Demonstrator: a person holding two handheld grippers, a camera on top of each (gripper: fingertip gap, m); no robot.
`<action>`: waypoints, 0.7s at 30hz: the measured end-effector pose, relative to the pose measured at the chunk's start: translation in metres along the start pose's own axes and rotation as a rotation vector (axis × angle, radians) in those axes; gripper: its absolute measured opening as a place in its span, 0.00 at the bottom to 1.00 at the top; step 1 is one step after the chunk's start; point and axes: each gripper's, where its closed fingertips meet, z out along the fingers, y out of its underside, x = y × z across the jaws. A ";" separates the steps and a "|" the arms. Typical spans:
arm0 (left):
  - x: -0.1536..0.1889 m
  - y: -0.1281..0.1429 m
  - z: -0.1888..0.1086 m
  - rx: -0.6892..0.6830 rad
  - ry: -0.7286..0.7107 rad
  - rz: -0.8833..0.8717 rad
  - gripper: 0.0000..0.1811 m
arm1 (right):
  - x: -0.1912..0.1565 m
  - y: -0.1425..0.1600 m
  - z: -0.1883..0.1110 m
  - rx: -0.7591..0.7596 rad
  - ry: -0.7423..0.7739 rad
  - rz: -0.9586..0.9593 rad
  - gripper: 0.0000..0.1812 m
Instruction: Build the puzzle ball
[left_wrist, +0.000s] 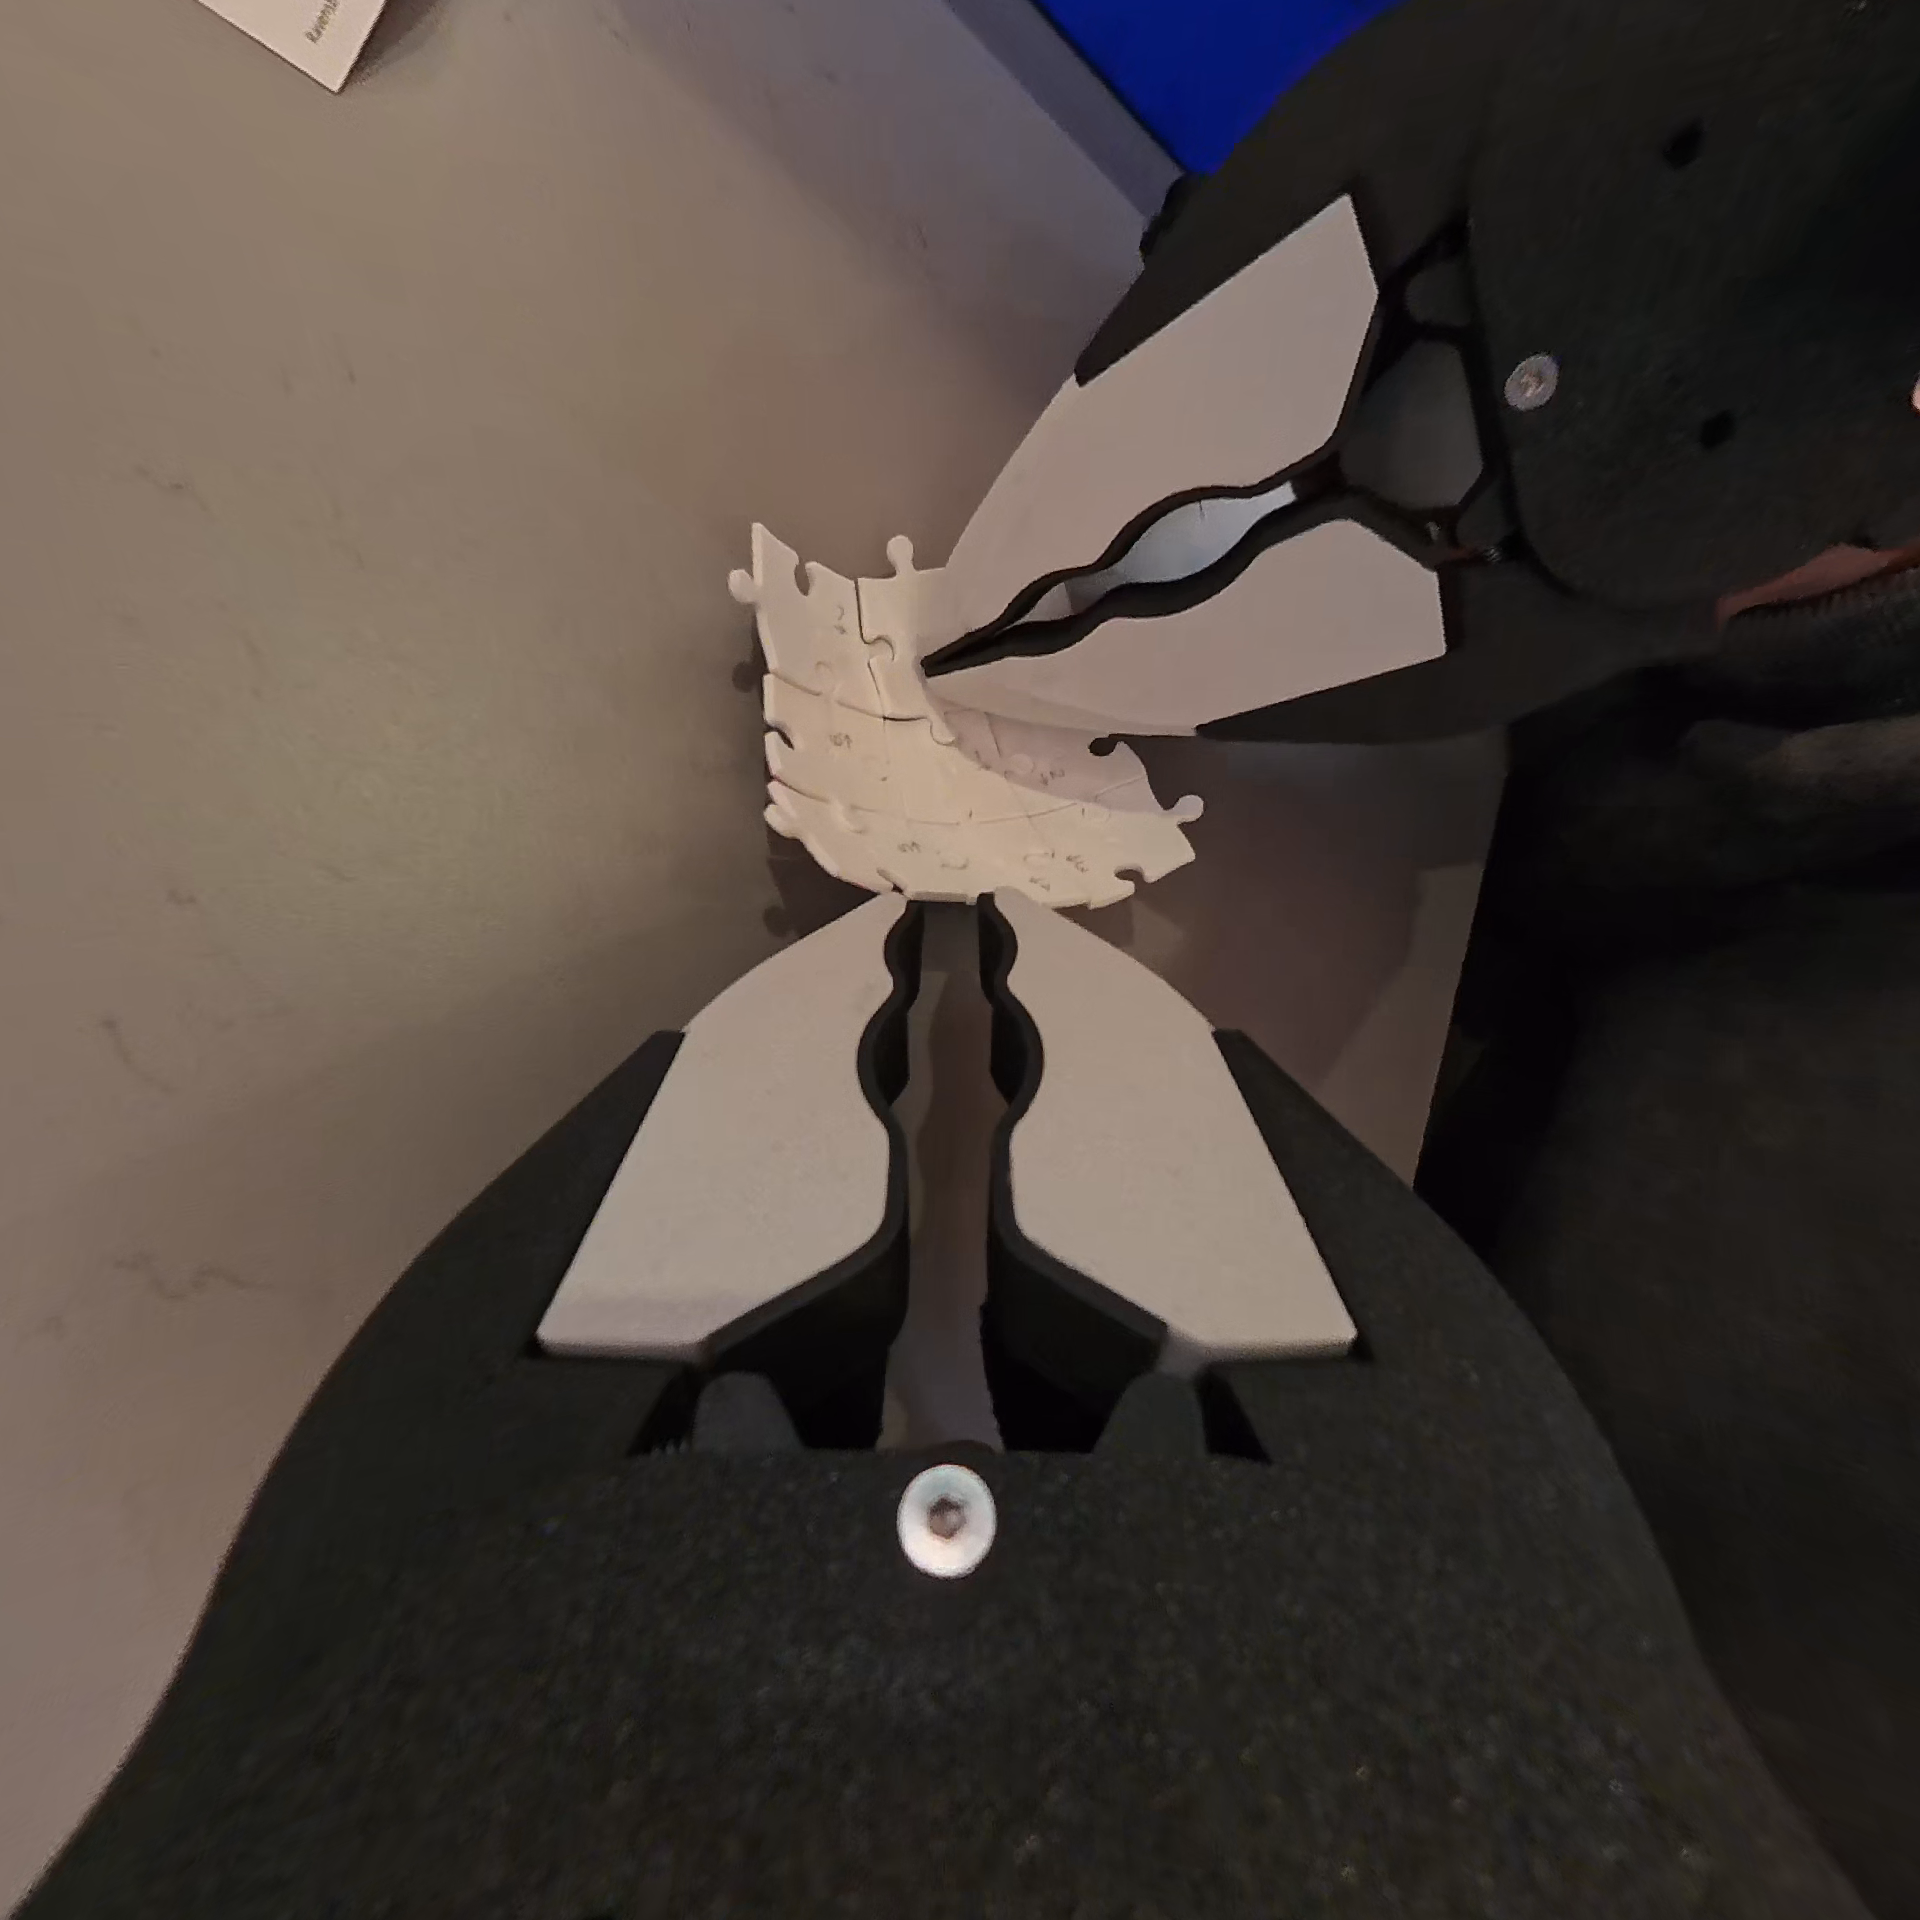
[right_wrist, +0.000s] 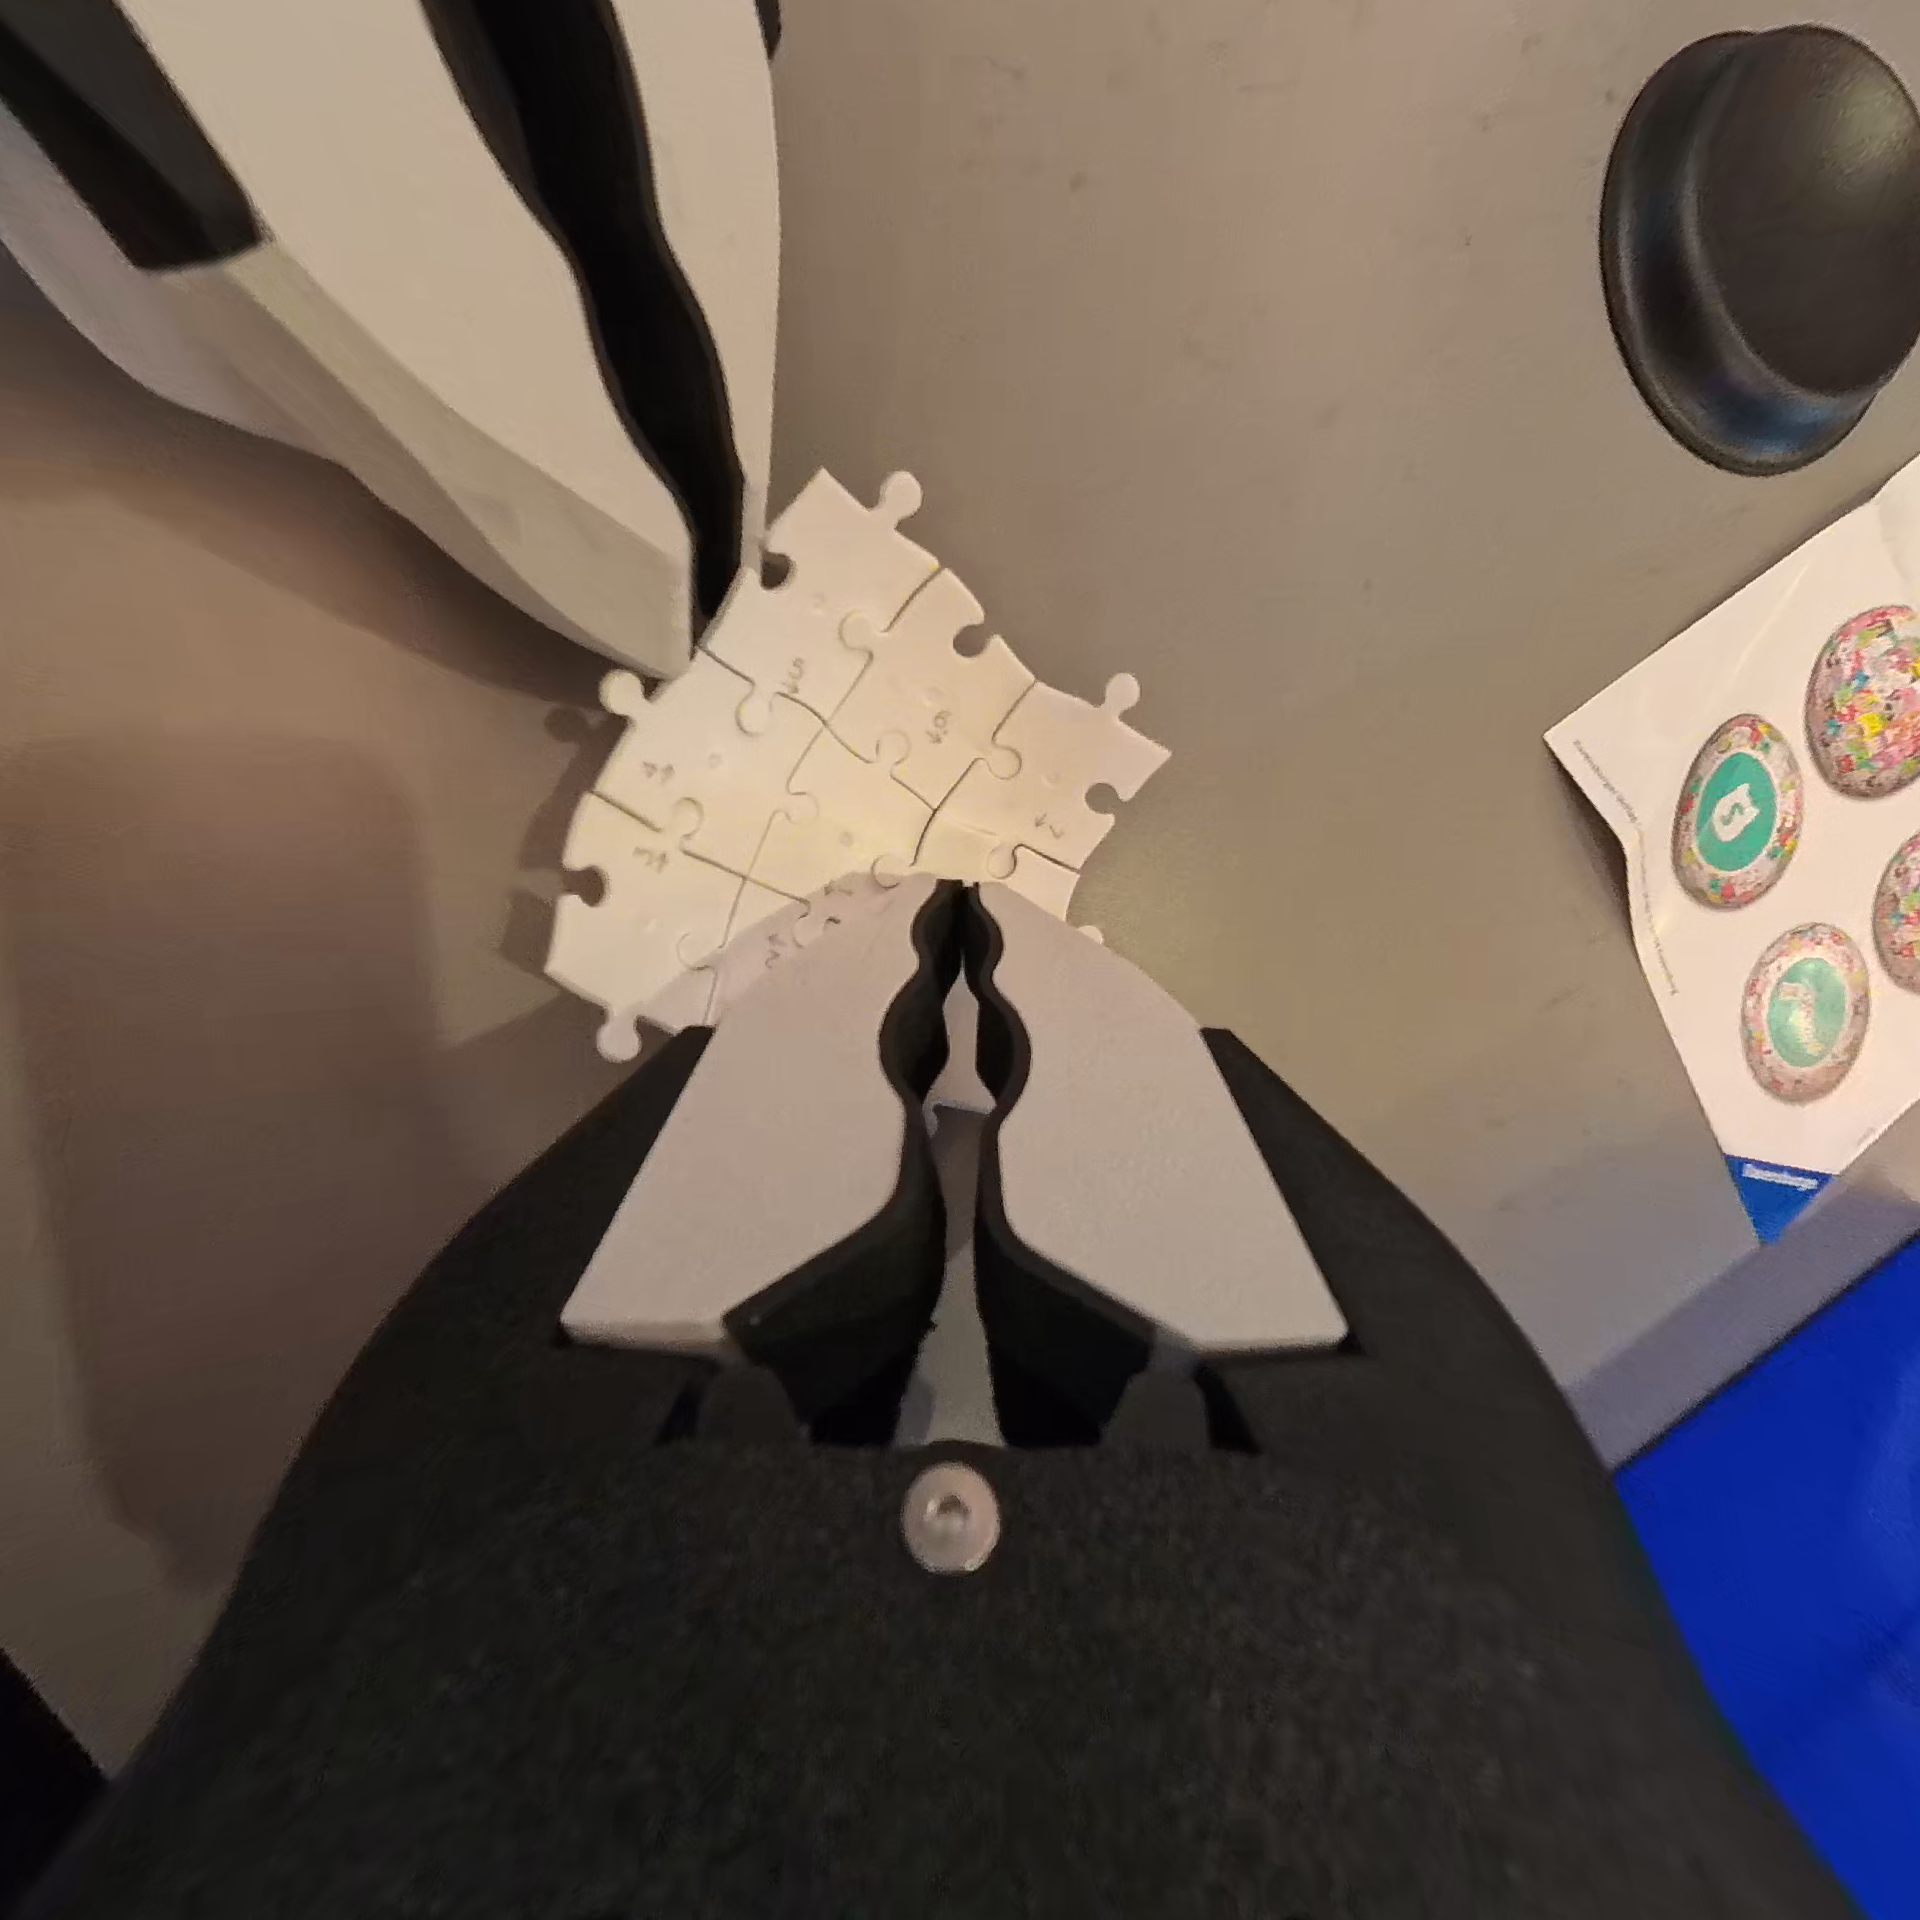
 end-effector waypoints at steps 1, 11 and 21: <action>0.000 0.000 0.000 0.001 0.001 0.000 0.05 | 0.000 0.000 0.000 -0.017 -0.001 0.002 0.00; 0.000 0.000 -0.001 0.007 -0.005 0.007 0.05 | 0.000 -0.004 0.000 -0.004 -0.089 0.103 0.00; 0.000 0.001 0.003 -0.002 0.002 0.007 0.04 | -0.001 -0.008 0.006 0.023 -0.090 0.100 0.00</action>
